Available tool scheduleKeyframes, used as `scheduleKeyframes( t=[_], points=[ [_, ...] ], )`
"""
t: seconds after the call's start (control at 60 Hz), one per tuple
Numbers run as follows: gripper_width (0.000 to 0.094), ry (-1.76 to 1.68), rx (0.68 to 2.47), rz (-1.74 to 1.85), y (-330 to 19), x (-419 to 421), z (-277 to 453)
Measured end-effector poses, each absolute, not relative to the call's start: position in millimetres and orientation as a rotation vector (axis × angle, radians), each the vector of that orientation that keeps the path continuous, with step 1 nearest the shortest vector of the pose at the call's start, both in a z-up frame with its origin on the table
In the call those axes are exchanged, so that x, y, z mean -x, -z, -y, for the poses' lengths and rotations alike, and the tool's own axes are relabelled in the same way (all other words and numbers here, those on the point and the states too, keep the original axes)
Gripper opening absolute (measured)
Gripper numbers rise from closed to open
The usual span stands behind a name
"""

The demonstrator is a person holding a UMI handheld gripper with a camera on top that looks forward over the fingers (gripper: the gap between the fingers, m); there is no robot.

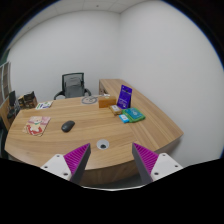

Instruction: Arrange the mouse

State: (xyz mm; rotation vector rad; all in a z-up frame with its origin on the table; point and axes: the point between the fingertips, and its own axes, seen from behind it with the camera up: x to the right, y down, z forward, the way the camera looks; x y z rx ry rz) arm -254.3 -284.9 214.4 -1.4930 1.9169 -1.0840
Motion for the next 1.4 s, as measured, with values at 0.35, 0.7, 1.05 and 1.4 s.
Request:
scheduleKeyframes(
  t=[0.35,0.7,1.05,1.4],
  points=[
    [0.0864,1.025,1.557,-1.856,-189.1,227.2,248.3],
    [0.0864,0.909,1.656,-1.738,-152.5,173.9,140.1],
    [0.0867,0.894,1.688,-1.716,-104.2,85.8,89.0],
    [0.0865,0.878,1.727,-1.705,-31.6,-14.3,82.0]
  ],
)
